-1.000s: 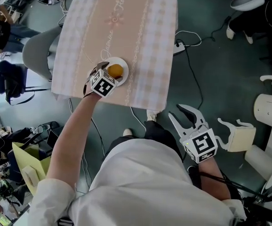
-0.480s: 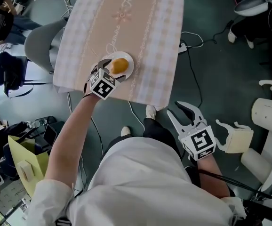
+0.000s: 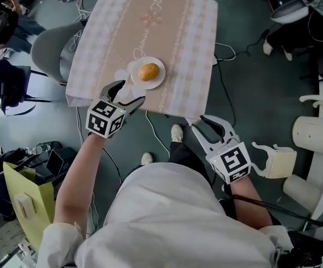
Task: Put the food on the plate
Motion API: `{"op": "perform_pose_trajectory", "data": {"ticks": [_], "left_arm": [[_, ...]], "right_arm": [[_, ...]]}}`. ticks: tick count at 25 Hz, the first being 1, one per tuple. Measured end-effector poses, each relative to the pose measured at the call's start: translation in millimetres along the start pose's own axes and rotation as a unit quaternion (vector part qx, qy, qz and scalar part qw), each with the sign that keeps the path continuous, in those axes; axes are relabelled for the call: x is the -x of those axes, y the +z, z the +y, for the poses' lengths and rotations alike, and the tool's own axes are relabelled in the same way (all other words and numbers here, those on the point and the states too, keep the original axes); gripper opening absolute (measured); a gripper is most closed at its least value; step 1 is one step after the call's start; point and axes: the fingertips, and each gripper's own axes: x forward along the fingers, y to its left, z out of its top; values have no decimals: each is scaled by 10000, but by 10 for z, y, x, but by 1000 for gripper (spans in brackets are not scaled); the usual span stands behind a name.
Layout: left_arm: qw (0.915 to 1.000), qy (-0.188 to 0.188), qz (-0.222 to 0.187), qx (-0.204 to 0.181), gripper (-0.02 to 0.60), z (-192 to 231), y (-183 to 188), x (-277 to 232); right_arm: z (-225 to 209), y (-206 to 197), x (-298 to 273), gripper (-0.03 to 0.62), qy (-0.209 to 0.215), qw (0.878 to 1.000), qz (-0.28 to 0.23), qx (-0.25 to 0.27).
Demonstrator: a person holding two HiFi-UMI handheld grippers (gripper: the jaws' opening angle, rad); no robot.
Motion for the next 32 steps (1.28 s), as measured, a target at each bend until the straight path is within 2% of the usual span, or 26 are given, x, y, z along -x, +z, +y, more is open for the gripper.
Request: {"op": "perform_pose_trajectory", "data": {"ticks": [2, 6, 8, 11, 17, 23, 28, 32], "left_arm": [[9996, -12, -266, -1, 335, -87, -11, 322], [9977, 31, -680, 49, 197, -261, -143, 993], [9964, 13, -844, 70, 134, -373, -233, 1302], [9950, -272, -962, 50, 21, -638, -406, 1676], [9892, -881, -1171, 85, 9, -1171, -668, 2195], [9830, -1040, -1513, -102, 11, -1582, -809, 2656], [9828, -1272, -1280, -393, 9, -1793, -1014, 2824], [9795, -1315, -1443, -505, 11, -1821, -1000, 2958]], "right_arm": [[130, 71, -1, 133, -57, 9999, -50, 113], [473, 132, -21, 73, -146, 9992, -53, 377], [656, 149, -29, 47, -201, 9992, -66, 347], [997, 183, -13, 29, -224, 9992, -84, 333], [1715, 40, 40, 18, -202, 9993, 21, 329], [2360, -84, 104, 17, -106, 9989, -38, 448], [2760, -130, 87, 15, 1, 9990, -63, 435], [2953, -88, 43, 15, 56, 9980, -98, 619]]}}
